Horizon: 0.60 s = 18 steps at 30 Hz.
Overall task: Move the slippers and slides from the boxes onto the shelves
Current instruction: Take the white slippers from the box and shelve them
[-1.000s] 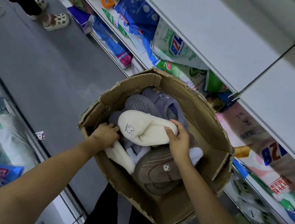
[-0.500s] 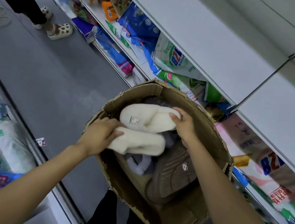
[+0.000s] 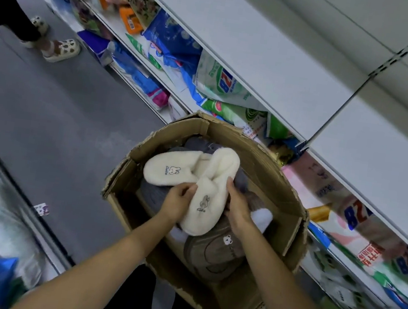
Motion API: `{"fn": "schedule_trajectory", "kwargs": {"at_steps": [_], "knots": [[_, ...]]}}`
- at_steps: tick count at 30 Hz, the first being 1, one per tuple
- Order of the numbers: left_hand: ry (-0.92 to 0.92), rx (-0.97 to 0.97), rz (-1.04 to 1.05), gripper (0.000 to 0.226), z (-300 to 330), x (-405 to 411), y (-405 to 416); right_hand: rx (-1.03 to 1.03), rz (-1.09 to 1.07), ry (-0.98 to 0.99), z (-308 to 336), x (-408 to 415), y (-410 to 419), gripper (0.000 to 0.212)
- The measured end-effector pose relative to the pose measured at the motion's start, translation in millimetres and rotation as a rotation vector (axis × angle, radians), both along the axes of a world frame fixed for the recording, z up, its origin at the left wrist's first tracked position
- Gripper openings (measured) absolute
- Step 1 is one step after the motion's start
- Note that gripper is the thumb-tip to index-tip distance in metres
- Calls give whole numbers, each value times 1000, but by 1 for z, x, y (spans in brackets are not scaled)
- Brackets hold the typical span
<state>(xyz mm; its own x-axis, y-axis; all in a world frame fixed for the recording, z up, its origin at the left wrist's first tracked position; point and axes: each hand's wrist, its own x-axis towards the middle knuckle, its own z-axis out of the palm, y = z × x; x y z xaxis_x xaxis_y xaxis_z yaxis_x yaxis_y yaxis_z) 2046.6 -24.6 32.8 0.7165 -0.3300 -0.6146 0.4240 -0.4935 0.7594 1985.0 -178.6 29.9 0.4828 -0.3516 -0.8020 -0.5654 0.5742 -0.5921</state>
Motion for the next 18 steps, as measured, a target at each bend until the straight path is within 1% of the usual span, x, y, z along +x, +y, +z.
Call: {"fn": "schedule_trajectory", "kwargs": {"at_steps": [1,2,3,4,5,6,7,8,9,10,11,13,15,17,18], "knots": [[0,19,8,27,1,-1,-5,4,20,9,0,-6,9,37],[-41,67,-44,29,3,-1,-7,-19,50,23,1,-13,18,43],[-126,146,-162,34,5,0,-7,-61,64,30,4,-18,26,46],[-240,247,-310,37,8,3,-4,-95,52,33,2,-23,31,44],[-375,336,-437,38,14,9,0,-110,22,30,3,-26,36,41],[-498,379,-506,34,19,16,5,-113,-14,21,4,-28,40,43],[-585,355,-521,27,23,26,11,-122,-50,11,2,-29,44,44],[-616,282,-504,20,25,38,17,-139,-82,1,2,-30,48,46],[-611,196,-476,20,25,50,23,-171,-118,-6,4,-30,52,47],[-594,136,-458,25,23,63,30,-220,-153,-8,5,-29,57,48],[-587,123,-466,31,19,75,36,-269,-188,-1,7,-29,62,51],[-562,222,-520,44,4,95,47,-341,-250,26,7,-29,73,59],[-424,309,-556,60,-8,108,54,-376,-289,43,7,-31,81,57],[-292,325,-545,75,-13,115,60,-382,-339,80,11,-35,86,54],[-257,324,-522,78,-14,119,62,-384,-361,97,13,-38,88,54]]}}
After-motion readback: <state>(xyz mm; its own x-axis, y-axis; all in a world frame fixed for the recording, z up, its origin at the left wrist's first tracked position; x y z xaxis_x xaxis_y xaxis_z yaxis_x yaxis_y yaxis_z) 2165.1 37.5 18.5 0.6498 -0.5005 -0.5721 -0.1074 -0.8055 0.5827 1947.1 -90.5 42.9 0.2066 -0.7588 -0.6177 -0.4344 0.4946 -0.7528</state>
